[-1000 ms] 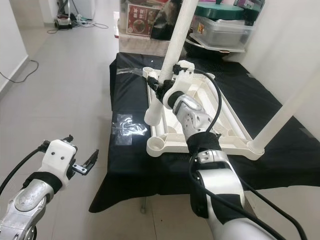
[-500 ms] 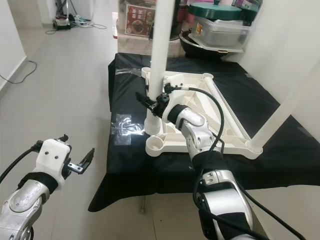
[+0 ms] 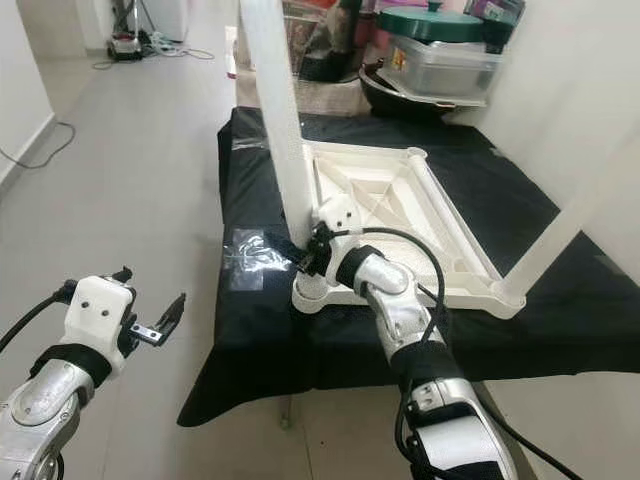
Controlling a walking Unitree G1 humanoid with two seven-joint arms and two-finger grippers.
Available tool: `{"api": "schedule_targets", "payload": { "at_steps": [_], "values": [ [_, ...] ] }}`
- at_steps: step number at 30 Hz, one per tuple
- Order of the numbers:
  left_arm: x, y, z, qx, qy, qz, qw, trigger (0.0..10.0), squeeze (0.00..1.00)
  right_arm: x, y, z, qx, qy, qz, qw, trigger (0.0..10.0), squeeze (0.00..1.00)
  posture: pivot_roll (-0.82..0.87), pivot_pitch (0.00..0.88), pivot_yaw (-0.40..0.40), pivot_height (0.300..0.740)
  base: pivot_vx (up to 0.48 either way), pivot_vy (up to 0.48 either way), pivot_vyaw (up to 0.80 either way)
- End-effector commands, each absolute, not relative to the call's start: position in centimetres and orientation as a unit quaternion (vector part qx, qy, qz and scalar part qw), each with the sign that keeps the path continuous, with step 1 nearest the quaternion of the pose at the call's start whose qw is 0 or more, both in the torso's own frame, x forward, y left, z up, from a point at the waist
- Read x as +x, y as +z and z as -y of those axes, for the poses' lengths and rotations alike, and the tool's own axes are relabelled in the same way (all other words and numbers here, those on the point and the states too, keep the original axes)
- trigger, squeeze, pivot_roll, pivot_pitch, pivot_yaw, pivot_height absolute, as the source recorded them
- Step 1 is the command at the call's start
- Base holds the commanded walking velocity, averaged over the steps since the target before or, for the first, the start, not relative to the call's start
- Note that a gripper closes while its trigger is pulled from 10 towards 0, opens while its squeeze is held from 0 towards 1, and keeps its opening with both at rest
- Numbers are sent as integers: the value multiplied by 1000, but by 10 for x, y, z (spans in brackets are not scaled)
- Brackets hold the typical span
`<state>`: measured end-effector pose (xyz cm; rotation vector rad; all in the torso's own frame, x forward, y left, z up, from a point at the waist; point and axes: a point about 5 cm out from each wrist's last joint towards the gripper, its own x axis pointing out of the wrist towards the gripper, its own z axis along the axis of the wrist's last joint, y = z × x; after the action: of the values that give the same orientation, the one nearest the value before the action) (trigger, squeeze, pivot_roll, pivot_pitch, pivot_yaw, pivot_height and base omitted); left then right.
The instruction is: Building children table
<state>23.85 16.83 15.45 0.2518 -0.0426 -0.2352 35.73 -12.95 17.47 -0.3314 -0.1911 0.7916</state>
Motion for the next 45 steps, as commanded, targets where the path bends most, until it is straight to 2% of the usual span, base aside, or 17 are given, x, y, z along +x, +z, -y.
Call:
{"api": "schedule_targets", "payload": {
  "at_steps": [1, 13, 15, 22, 24, 31, 41, 45],
  "values": [
    [237, 153, -168, 120, -118, 15, 986, 10000, 0, 359, 169, 136, -168, 369, 80, 911, 10000, 0, 137, 0, -145, 740, 0, 0, 0],
    [236, 153, -169, 120, -117, 14, 986, 10000, 0, 356, 158, 124, -122, 373, 72, 917, 10000, 0, 146, 0, -147, 740, 0, 0, 0],
    [235, 153, -170, 119, -116, 14, 986, 10000, 0, 350, 149, 117, -63, 376, 56, 923, 10000, 0, 150, 0, -147, 740, 0, 0, 0],
    [236, 153, -171, 118, -114, 13, 986, 10000, 0, 347, 140, 113, -28, 373, 37, 927, 10000, 0, 149, 0, -145, 740, 0, 0, 0],
    [237, 154, -171, 118, -114, 13, 986, 10000, 0, 347, 133, 113, 14, 358, 7, 933, 10000, 0, 150, 0, -146, 740, 0, 0, 0],
    [237, 153, -171, 118, -112, 13, 987, 10000, 0, 346, 128, 112, 37, 350, -8, 936, 10000, 0, 149, 0, -147, 740, 0, 0, 0],
    [236, 155, -172, 115, -108, 14, 987, 10000, 0, 343, 126, 111, 35, 371, -14, 928, 10000, 0, 150, 0, -146, 740, 0, 0, 0],
    [235, 159, -173, 105, -105, 19, 989, 10000, 0, 335, 133, 104, 17, 440, 4, 898, 10000, 0, 155, 0, -150, 740, 0, 0, 0]
  ]
}}
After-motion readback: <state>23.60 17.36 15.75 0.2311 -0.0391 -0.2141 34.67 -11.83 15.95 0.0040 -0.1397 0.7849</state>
